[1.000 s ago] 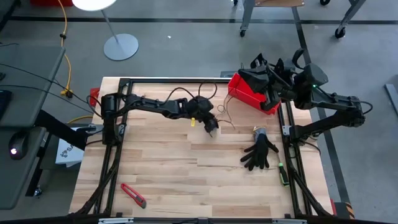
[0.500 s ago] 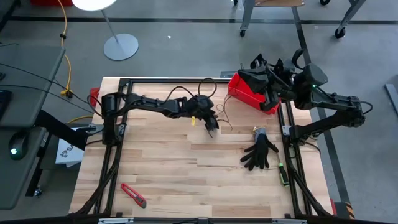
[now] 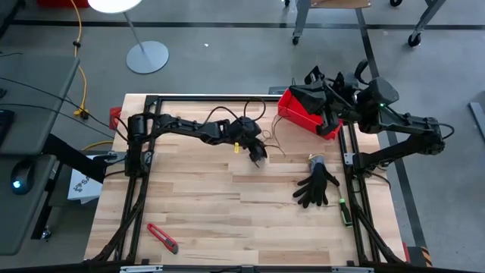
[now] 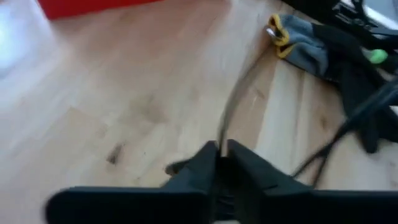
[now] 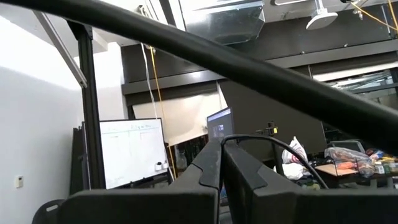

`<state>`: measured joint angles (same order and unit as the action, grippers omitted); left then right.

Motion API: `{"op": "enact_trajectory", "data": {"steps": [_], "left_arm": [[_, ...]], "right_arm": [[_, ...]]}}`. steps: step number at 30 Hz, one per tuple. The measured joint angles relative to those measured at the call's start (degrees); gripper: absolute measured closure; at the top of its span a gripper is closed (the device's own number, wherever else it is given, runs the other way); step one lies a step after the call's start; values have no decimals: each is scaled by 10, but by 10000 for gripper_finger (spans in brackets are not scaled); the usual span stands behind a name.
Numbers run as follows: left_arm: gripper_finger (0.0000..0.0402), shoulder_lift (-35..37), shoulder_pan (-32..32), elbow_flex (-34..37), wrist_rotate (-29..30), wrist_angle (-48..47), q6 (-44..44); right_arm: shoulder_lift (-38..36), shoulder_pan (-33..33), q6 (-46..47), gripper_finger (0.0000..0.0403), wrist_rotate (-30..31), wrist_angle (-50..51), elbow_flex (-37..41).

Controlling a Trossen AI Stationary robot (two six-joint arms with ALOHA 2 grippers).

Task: Coil cords
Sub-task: Uncoil the black wire from the spool

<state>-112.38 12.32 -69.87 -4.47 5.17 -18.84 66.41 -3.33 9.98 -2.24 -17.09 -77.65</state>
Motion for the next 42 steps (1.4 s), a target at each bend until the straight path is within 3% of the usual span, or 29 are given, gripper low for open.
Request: {"op": "enact_trajectory", "data": {"steps": [7,10,16,22,32,37,42], "left_arm": [[399,68,1,0,-10,-62,33],[400,113,2,0,-9,-110,66],[401,212,6,0,-8,-220,85],[401,312,4,0,-9,-280,67],[401,449,5,0,-9,-212,-51],[401,468,5,-28,-3,-176,-68],[401,449,5,-111,-1,-178,-50]], "right_arm": [[-4,0,0,403,4,30,0],[-6,0,8,399,50,81,0],[-6,0,62,323,91,267,0],[-4,12,80,232,211,478,0],[4,12,187,215,228,728,8],[4,12,214,215,228,727,68],[4,23,250,215,180,621,175]]}}
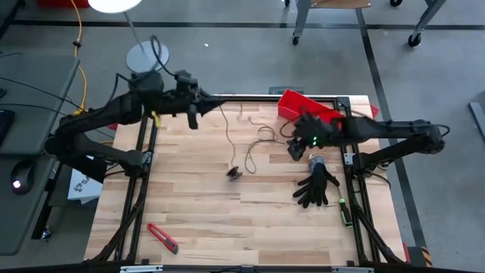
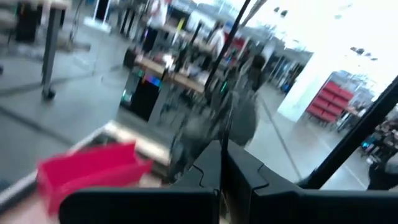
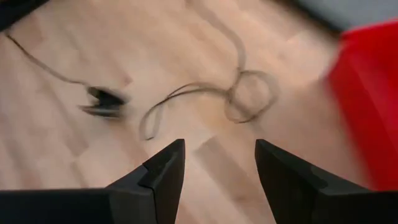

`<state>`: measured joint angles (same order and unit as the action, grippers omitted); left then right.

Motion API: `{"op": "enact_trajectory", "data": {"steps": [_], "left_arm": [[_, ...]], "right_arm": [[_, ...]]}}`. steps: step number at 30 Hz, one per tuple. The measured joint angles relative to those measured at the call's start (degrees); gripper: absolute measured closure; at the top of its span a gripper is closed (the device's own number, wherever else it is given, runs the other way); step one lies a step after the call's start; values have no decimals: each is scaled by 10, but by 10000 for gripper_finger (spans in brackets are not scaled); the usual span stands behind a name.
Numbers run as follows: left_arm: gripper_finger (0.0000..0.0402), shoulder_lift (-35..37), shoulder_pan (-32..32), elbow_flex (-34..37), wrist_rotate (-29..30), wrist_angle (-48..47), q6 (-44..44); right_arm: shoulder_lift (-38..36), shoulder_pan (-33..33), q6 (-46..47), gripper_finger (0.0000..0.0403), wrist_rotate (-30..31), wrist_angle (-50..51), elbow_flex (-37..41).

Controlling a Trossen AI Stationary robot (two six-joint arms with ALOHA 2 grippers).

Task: Coil cords
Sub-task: Uncoil the black wire from the spool

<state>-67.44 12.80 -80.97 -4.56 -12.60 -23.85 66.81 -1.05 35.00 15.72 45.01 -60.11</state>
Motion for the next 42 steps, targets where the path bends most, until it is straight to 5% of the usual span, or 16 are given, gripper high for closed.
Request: {"op": "enact_trajectory", "data": {"steps": [4,10,22,29,36,39,42], "left_arm": [[401,-22,0,-78,-3,0,20],[401,-65,-1,-215,-18,1,49],[401,-183,-6,-481,-131,20,36],[401,-191,-2,-503,-126,-161,91],[401,-194,-1,-503,-39,-370,160],[401,-198,-1,-501,-41,-345,146],[401,-196,-2,-502,-82,-210,128]], "right_arm": [[0,17,45,215,-70,-154,94],[0,42,125,215,-72,-372,188],[0,41,123,215,-44,-461,201],[0,41,112,215,-44,-466,201],[0,41,104,215,-44,-465,201],[0,41,100,215,-45,-466,201],[0,40,113,215,-70,-483,201]]}}
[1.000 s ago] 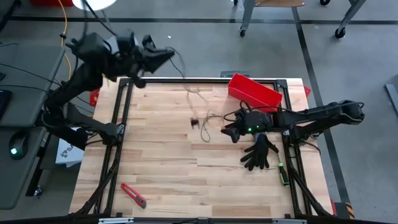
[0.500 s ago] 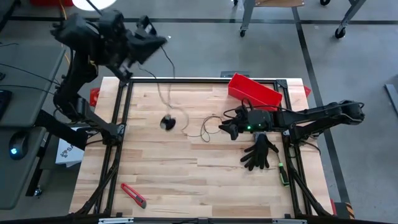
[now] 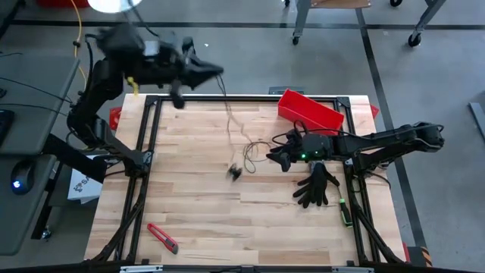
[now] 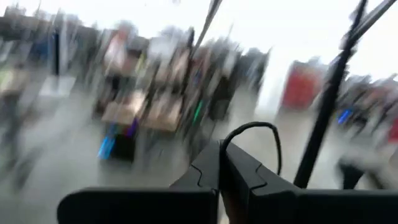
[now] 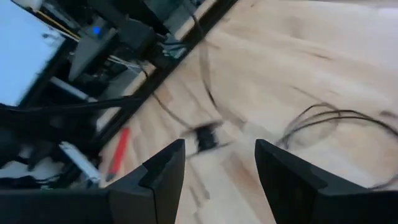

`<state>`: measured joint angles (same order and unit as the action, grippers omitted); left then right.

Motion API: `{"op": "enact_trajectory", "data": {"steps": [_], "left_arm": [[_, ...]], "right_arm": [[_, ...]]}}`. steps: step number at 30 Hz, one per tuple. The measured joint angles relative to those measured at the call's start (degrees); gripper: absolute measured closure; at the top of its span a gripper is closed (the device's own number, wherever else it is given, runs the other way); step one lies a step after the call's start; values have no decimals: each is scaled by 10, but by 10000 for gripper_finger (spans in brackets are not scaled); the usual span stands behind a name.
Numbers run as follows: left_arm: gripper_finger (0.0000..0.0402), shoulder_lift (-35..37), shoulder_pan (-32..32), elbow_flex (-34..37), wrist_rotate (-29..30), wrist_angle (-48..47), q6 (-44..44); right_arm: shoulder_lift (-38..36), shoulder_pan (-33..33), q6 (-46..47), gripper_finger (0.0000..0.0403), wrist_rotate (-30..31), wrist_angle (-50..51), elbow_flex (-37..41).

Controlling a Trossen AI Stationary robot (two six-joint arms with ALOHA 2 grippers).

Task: Coil cords
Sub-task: Uncoil the black wire from the spool

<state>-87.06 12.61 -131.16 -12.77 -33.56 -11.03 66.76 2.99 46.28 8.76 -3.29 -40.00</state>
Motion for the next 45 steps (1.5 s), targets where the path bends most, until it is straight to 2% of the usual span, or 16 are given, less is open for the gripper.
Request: {"op": "enact_trajectory", "data": {"steps": [4,8,11,20,26,30,37,40,43,45], "left_arm": [[401,5,11,-3,-1,76,-9],[401,-1,14,0,2,88,-38],[401,-8,12,1,-12,109,-54],[401,-28,12,1,-60,160,-84],[401,-25,13,-1,-68,173,-95],[401,-28,12,0,-71,168,-99],[401,-26,13,-1,-15,170,-52],[401,-27,13,-1,11,168,-32],[401,-27,13,-1,33,172,-19],[401,-27,13,-1,46,174,-18]], "right_arm": [[0,6,-2,215,-38,-67,0],[0,19,-19,215,-23,-105,-3],[0,19,-56,215,17,-103,-22],[3,-5,-157,215,50,-61,-96],[47,-11,-187,215,50,-46,-133],[95,-11,-186,215,23,-46,-157],[141,6,-183,215,-44,-33,-197],[143,17,-192,215,-41,13,-212],[143,27,-193,215,-12,67,-225],[143,32,-195,215,-1,70,-229]]}}
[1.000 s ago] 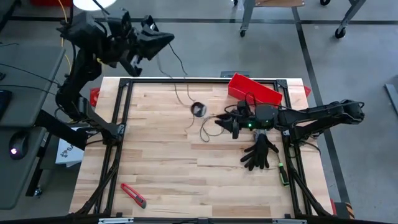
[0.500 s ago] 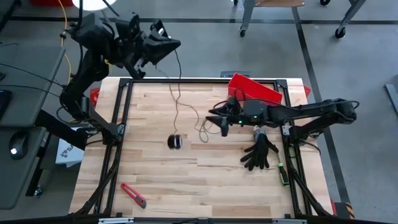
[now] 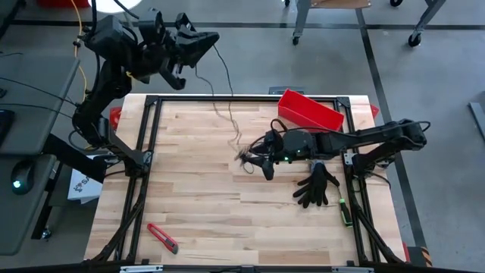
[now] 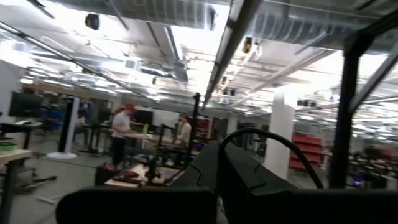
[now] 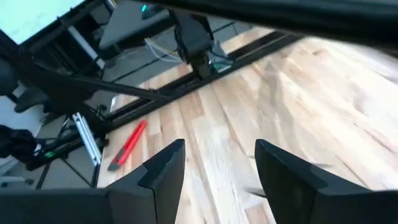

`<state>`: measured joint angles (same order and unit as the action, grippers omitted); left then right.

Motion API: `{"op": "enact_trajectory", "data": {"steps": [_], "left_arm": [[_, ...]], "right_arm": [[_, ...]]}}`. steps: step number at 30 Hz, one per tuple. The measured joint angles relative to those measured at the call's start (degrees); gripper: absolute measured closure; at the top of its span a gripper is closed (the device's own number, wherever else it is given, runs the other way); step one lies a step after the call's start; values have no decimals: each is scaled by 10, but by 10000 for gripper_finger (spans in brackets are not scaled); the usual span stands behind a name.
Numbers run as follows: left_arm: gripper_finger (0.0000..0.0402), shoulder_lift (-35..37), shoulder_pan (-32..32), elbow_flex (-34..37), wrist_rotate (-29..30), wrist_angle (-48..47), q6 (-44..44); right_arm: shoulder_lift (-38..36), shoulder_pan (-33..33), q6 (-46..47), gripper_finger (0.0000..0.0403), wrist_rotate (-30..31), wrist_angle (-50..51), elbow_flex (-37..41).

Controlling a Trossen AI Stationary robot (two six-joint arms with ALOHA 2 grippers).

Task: Coil cords
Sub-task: Uncoil the black wire from the spool

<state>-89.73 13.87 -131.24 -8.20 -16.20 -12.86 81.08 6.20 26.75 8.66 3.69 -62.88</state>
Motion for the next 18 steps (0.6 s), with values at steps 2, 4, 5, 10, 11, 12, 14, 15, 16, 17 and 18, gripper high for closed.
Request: {"op": "enact_trajectory", "data": {"steps": [2,4,5,10,11,12,14,15,16,17,18], "left_arm": [[401,-2,0,0,2,5,0],[401,-5,-3,0,2,16,-4],[401,-7,-5,0,0,19,-7],[401,-12,-21,0,-1,38,-10],[401,-13,-24,0,-2,43,-10],[401,-13,-25,0,-2,44,-10],[401,-13,-27,0,-2,45,-10],[401,-13,-28,0,-2,45,-10],[401,-14,-28,0,-2,45,-10],[401,-14,-27,0,-2,45,-13],[401,-14,-27,0,-2,45,-17]], "right_arm": [[2,0,-3,215,21,-6,-2],[3,0,-3,217,70,4,-2],[4,-2,-5,220,101,6,-1],[8,-18,-39,246,190,-20,-1],[11,-23,-48,252,187,-33,-1],[15,-27,-52,257,177,-42,-1],[29,-34,-59,263,140,-68,-1],[37,-36,-64,264,123,-82,-1],[47,-37,-72,264,117,-91,-1],[57,-37,-76,263,114,-101,-1],[68,-37,-78,262,114,-108,-1]]}}
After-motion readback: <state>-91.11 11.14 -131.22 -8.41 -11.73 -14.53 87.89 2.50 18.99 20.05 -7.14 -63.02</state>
